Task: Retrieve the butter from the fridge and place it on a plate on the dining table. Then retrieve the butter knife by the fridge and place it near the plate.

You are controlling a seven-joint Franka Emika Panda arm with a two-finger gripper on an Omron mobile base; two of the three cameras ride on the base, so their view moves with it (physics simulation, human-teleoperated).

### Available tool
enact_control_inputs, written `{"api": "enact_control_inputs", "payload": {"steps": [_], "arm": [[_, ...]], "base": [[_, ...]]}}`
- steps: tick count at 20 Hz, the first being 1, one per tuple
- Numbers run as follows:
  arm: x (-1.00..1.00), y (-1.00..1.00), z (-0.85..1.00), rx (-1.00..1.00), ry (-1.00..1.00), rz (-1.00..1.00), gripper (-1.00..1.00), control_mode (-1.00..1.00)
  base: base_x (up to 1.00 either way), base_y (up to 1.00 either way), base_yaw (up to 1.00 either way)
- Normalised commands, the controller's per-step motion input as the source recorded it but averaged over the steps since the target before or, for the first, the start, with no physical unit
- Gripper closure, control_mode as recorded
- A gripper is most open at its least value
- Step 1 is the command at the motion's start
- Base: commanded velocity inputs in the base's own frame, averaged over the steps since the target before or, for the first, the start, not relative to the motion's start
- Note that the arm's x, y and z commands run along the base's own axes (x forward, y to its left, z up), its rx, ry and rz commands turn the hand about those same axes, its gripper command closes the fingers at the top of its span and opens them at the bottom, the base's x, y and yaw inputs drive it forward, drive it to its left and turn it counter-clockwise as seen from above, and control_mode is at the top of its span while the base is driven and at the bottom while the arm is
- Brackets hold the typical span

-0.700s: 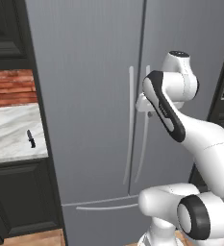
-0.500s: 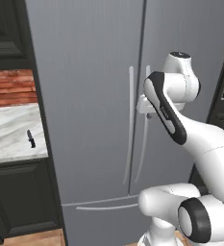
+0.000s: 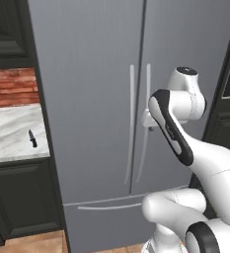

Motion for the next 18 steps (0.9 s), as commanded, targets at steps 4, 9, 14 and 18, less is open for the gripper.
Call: {"api": "enact_control_inputs", "payload": {"steps": [4,9,14,18], "arm": [[0.00,0.00,0.00,0.00,0.00,0.00,-1.00,1.00],[0.00,0.00,0.00,0.00,0.00,0.00,-1.00,1.00],[0.66,0.00,-0.60,0.00,-0.03,0.09,-1.00,-1.00],[1.00,0.00,-0.36,0.08,-0.30,0.23,-1.00,-1.00]], "base": [[-0.52,0.00,0.00],[-0.19,0.00,0.00],[0.07,0.00,0.00],[0.00,0.00,0.00]]}}
